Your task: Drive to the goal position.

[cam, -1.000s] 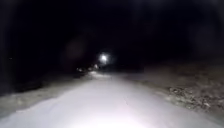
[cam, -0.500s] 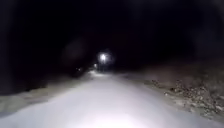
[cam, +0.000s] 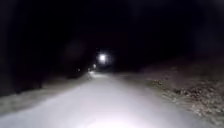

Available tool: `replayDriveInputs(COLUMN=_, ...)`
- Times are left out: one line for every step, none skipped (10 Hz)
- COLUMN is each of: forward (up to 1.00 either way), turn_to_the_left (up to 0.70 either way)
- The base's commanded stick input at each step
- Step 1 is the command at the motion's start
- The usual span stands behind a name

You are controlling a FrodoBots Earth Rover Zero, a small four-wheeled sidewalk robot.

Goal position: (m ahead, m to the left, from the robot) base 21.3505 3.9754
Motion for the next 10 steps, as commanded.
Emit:
replayDriveInputs(forward=0.85, turn_to_the_left=0.0)
replayDriveInputs(forward=0.85, turn_to_the_left=0.0)
replayDriveInputs(forward=0.85, turn_to_the_left=0.0)
replayDriveInputs(forward=0.85, turn_to_the_left=0.0)
replayDriveInputs(forward=0.85, turn_to_the_left=0.0)
replayDriveInputs(forward=0.85, turn_to_the_left=0.0)
replayDriveInputs(forward=0.85, turn_to_the_left=0.0)
replayDriveInputs(forward=0.85, turn_to_the_left=0.0)
replayDriveInputs(forward=0.85, turn_to_the_left=0.0)
replayDriveInputs(forward=0.85, turn_to_the_left=0.0)
